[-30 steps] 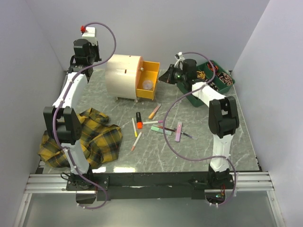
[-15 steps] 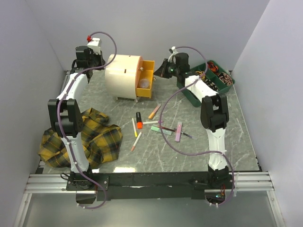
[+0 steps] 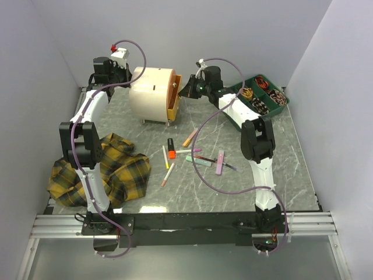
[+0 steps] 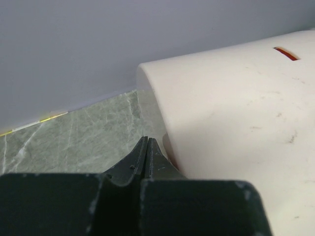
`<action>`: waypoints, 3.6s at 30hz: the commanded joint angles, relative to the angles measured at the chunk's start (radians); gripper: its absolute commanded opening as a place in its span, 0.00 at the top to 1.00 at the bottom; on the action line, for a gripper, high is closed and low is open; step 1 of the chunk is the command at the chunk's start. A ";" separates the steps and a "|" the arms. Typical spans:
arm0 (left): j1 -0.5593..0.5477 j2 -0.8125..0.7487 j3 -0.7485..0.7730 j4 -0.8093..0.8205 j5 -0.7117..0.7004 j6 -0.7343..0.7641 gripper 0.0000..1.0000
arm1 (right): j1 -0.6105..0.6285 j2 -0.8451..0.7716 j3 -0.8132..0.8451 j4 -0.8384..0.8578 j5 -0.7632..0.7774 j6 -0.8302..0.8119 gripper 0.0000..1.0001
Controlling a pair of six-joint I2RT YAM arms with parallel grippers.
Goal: Sort the stationery into containers
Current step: Close the drawer in the storage box, then open the drawer in the storage box.
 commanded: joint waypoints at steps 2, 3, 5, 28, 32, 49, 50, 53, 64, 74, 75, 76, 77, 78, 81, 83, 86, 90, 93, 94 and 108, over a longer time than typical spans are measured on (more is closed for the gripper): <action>-0.006 -0.004 0.028 0.020 0.039 0.008 0.99 | 0.031 0.012 0.058 0.019 0.001 0.016 0.99; -0.006 -0.006 0.028 0.020 0.039 0.008 0.99 | 0.032 0.013 0.061 0.020 0.004 0.018 0.98; -0.006 -0.007 0.027 0.020 0.035 0.008 0.99 | 0.039 0.018 0.066 0.024 0.009 0.018 0.98; -0.008 -0.047 -0.018 0.018 0.010 0.014 0.99 | 0.063 0.020 0.064 0.036 0.032 0.030 0.91; -0.008 -0.050 -0.018 0.018 0.002 0.018 0.99 | 0.062 0.020 0.064 0.033 0.036 0.027 0.90; -0.002 -0.066 -0.010 -0.001 -0.076 0.003 0.94 | -0.007 -0.062 -0.009 0.014 -0.005 0.018 0.75; 0.027 -0.070 -0.008 -0.009 -0.079 0.001 0.88 | -0.024 -0.094 -0.031 0.014 -0.022 0.021 0.65; 0.043 -0.090 -0.004 -0.049 -0.099 0.017 0.63 | -0.094 -0.147 -0.124 0.042 -0.130 0.030 0.23; 0.107 -0.156 -0.028 -0.172 -0.062 0.051 0.34 | -0.187 -0.122 -0.211 0.439 -0.460 0.355 0.23; 0.113 -0.184 -0.047 -0.162 -0.079 0.035 0.32 | -0.130 -0.045 -0.086 0.482 -0.480 0.418 0.26; 0.113 -0.185 -0.048 -0.162 -0.086 0.038 0.32 | -0.126 -0.040 -0.084 0.482 -0.477 0.420 0.26; 0.115 -0.187 -0.048 -0.166 -0.088 0.043 0.32 | -0.124 -0.034 -0.078 0.481 -0.473 0.421 0.26; 0.113 -0.190 -0.050 -0.166 -0.088 0.046 0.32 | -0.113 -0.025 -0.072 0.481 -0.473 0.421 0.26; 0.113 -0.190 -0.053 -0.167 -0.091 0.046 0.32 | -0.112 -0.020 -0.069 0.481 -0.471 0.418 0.27; 0.115 -0.193 -0.059 -0.167 -0.091 0.046 0.32 | -0.095 -0.003 -0.054 0.473 -0.462 0.410 0.27; 0.113 -0.198 -0.068 -0.166 -0.090 0.046 0.32 | -0.089 0.009 -0.037 0.462 -0.453 0.401 0.27; 0.113 -0.202 -0.079 -0.166 -0.090 0.049 0.32 | -0.080 0.026 -0.012 0.453 -0.444 0.389 0.27; 0.113 -0.210 -0.093 -0.167 -0.093 0.052 0.32 | -0.072 0.046 0.017 0.444 -0.436 0.377 0.30; 0.113 -0.213 -0.103 -0.169 -0.096 0.055 0.32 | -0.067 0.061 0.041 0.447 -0.442 0.369 0.34; 0.113 -0.215 -0.108 -0.169 -0.094 0.057 0.32 | -0.067 0.064 0.052 0.444 -0.439 0.366 0.35; 0.113 -0.211 -0.122 -0.170 -0.099 0.063 0.31 | -0.041 0.119 0.132 0.433 -0.419 0.344 0.41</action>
